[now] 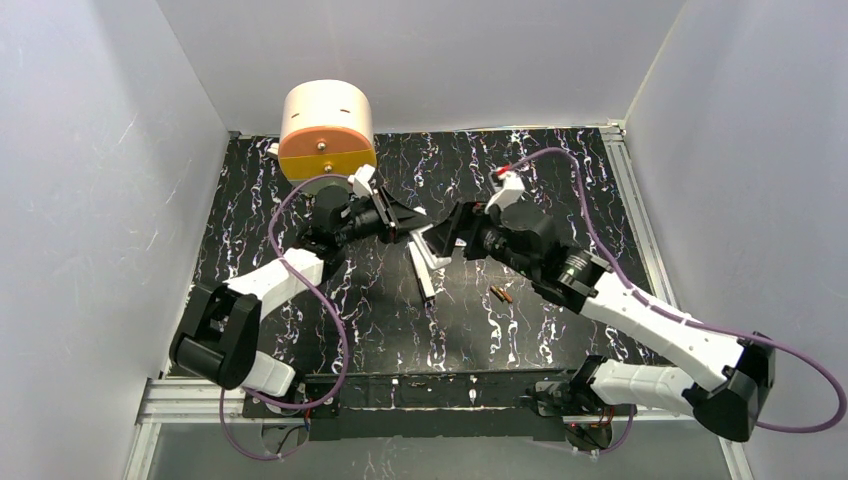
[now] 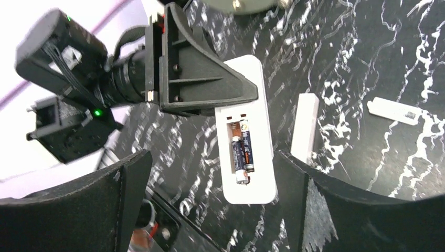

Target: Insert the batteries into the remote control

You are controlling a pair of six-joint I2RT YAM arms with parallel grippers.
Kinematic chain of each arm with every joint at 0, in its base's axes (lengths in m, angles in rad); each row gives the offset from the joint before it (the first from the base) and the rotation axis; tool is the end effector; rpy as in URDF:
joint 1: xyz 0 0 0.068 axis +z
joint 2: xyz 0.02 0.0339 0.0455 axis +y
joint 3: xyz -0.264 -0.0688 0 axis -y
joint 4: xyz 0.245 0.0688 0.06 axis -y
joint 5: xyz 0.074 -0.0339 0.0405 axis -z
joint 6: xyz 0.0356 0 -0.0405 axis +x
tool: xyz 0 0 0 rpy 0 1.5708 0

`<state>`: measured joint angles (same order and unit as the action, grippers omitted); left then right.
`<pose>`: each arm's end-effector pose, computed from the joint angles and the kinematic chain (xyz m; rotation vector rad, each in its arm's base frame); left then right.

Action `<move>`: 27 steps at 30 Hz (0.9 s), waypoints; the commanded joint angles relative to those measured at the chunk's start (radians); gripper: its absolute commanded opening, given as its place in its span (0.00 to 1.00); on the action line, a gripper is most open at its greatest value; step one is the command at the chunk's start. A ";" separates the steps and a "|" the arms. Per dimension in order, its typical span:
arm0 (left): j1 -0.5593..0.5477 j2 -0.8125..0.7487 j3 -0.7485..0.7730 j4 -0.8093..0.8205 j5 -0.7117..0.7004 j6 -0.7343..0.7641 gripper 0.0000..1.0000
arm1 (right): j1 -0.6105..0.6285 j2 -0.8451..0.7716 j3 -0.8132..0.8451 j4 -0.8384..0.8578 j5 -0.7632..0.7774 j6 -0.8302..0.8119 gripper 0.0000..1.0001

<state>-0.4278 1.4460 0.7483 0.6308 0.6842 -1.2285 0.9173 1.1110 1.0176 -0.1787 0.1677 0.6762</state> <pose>0.2771 -0.1511 0.2572 -0.1552 1.9636 -1.7376 0.1612 0.2008 0.3576 -0.1108 1.9467 0.9421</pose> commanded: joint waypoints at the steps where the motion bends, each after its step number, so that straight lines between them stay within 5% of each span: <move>1: 0.001 -0.088 0.076 0.030 -0.039 -0.126 0.00 | -0.004 -0.110 -0.077 0.275 0.139 0.146 0.96; 6: 0.024 -0.103 0.098 0.046 -0.084 -0.268 0.00 | -0.005 -0.170 -0.169 0.373 0.209 0.247 0.99; 16: 0.067 -0.064 0.100 0.342 -0.075 -0.555 0.00 | -0.021 -0.160 -0.271 0.600 0.172 0.477 0.99; 27: 0.067 -0.050 0.107 0.403 -0.058 -0.598 0.00 | -0.040 -0.061 -0.224 0.699 0.059 0.560 0.99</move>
<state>-0.3618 1.4036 0.8177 0.9657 0.6083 -1.8053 0.8837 1.0389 0.7483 0.4305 0.2676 1.1847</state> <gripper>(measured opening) 0.249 0.985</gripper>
